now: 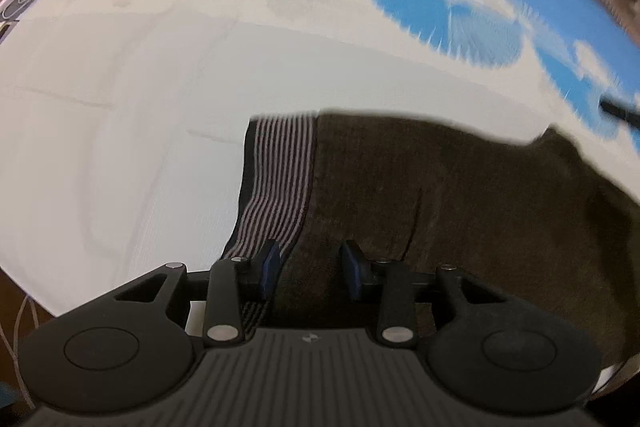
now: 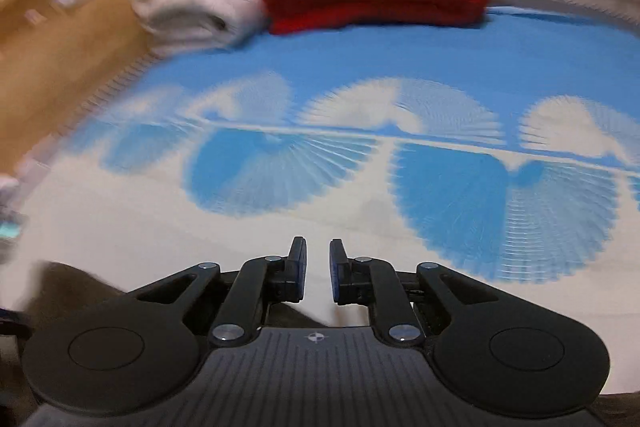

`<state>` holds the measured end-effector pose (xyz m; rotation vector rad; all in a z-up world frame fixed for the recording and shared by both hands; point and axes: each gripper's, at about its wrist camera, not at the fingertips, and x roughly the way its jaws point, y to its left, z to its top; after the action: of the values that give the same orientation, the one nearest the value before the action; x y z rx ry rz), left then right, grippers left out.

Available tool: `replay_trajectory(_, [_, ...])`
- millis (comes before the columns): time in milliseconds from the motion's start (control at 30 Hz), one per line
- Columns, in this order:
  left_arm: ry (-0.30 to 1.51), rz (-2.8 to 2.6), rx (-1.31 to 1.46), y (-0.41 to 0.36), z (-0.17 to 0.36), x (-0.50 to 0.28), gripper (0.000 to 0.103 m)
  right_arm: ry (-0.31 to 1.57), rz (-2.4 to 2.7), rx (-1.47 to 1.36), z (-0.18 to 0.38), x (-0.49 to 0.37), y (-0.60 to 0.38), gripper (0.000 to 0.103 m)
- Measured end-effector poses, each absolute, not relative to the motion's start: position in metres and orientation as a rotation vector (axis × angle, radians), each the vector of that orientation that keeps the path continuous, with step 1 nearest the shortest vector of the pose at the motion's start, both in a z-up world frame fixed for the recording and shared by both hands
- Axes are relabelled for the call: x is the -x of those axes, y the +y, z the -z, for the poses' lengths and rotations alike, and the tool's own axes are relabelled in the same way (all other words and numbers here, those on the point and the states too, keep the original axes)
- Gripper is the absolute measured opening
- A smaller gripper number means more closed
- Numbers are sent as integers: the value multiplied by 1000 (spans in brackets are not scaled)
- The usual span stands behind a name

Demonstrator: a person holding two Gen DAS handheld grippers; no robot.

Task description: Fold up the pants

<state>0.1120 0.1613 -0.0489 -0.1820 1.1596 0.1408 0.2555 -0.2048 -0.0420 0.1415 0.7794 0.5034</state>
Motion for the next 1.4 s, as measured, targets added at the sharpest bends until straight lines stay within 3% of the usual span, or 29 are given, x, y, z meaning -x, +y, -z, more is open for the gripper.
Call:
replay_trajectory(100, [1061,-110,181,155,30,-109,39,900,-748,-219,41,-249,-207,15])
replay_trajectory(333, [1019,-29,186,132,19,-113,39,1150,-683,47,88,-230,-212,14])
replay_trajectory(367, [1022,-27,186,128,19,-115,39,1165,-650,26,92,-231,-226,10])
replay_trajectory(867, [967,113,163,65,4,-120,39,1186,-55,-156,81,-142,-437,12])
replay_trajectory(967, [923,160,133,47,-6,-113,39,1176,62,-184,77,-105,-475,25])
replay_trajectory(1100, [844,231,120,24,-24,-95,39,1142,288,-254,74,-53,-534,26])
replay_trajectory(1233, [789,310,125,2,-34,-64,39,947,541,-527,61,18,-614,28])
replay_trajectory(1333, [787,355,83,-20,-33,-48,39,780,745,-807,66,82,-664,41])
replay_trajectory(1400, [790,370,33,-32,-28,-48,39,692,789,-1015,83,116,-682,41])
